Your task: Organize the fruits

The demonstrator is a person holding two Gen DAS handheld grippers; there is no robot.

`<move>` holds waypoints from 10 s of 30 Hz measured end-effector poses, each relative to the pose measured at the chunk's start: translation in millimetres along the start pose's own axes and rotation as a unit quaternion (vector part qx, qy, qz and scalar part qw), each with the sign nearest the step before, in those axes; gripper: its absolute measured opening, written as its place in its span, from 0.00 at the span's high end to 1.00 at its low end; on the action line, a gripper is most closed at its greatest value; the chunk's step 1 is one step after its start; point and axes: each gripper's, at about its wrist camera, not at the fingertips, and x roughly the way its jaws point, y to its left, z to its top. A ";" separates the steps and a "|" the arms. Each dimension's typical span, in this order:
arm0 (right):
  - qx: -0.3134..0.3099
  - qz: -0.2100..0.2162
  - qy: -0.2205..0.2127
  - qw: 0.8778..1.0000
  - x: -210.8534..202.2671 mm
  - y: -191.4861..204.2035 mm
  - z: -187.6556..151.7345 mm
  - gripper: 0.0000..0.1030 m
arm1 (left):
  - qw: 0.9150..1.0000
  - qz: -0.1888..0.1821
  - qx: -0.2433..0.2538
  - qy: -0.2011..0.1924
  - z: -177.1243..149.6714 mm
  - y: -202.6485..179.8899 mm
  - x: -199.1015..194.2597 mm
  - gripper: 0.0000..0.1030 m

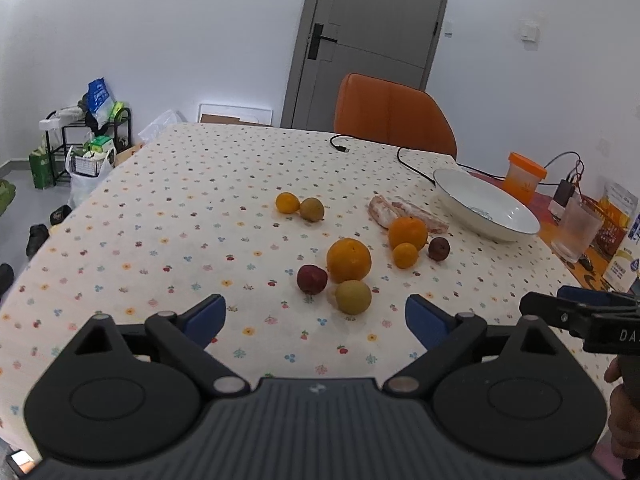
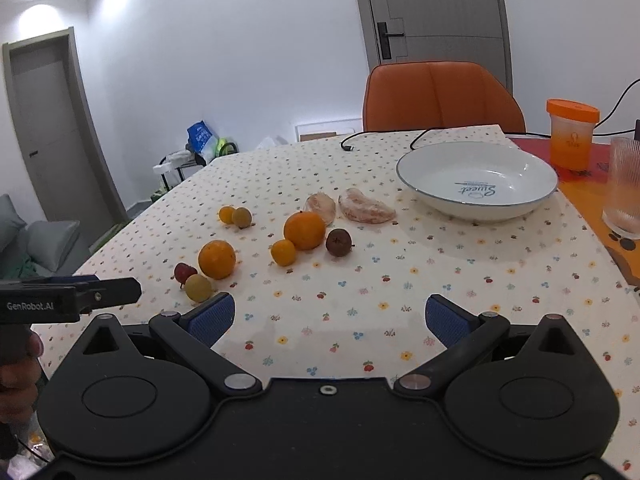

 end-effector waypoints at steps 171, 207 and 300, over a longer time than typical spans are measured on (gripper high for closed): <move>0.092 -0.121 -0.082 0.985 37.8 -114.3 57.2 0.16 | 0.997 -0.058 0.045 -0.028 76.6 -138.9 115.9 0.28; 0.068 -0.059 -0.068 0.994 38.8 -54.2 50.9 0.00 | 0.999 0.008 -0.020 -0.047 63.6 -6.7 32.5 0.09; 0.063 0.001 -0.036 0.997 97.0 -30.6 55.1 0.61 | 0.998 0.000 -0.053 -0.038 55.2 -10.1 72.0 0.79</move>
